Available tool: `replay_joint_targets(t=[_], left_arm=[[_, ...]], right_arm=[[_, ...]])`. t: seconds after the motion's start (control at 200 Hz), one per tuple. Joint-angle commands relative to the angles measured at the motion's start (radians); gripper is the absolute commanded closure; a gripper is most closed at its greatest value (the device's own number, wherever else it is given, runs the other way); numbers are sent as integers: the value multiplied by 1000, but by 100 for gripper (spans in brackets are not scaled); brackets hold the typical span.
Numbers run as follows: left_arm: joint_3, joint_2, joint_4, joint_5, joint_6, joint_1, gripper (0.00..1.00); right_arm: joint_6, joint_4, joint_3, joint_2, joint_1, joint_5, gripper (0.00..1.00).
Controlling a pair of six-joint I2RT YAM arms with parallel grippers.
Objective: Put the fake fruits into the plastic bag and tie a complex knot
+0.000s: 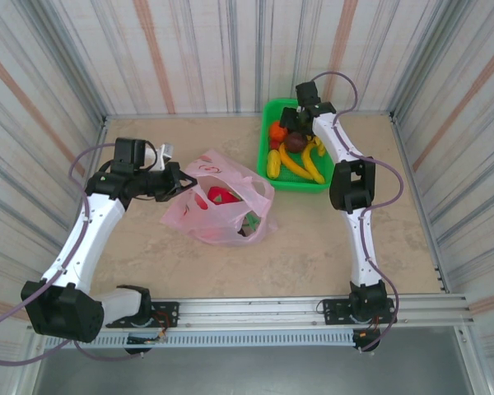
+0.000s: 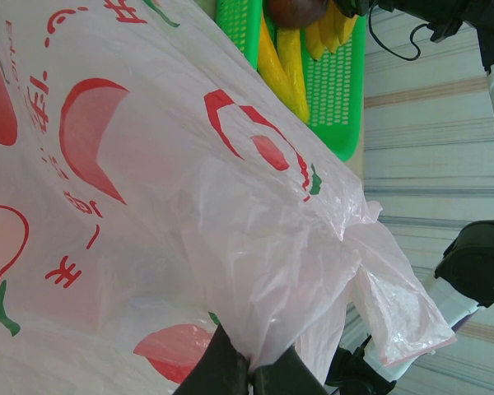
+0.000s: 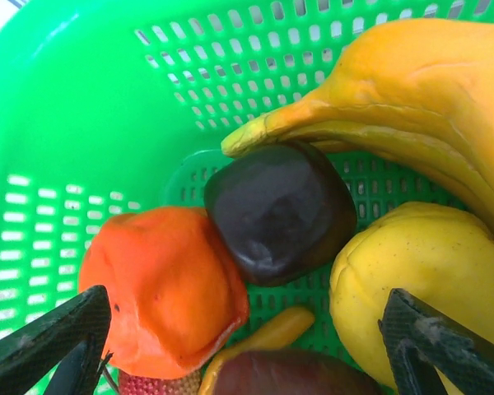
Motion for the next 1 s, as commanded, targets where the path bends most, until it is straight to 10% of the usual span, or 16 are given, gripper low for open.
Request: replay_joint_targets(t=[0.0, 0.997], left_arm=[[14, -19, -10, 8, 12, 3, 100], [22, -39, -29, -1, 15, 3, 100]], right_arm=[[-5, -75, -4, 27, 15, 6, 13], [-215, -163, -193, -129, 9, -55, 1]])
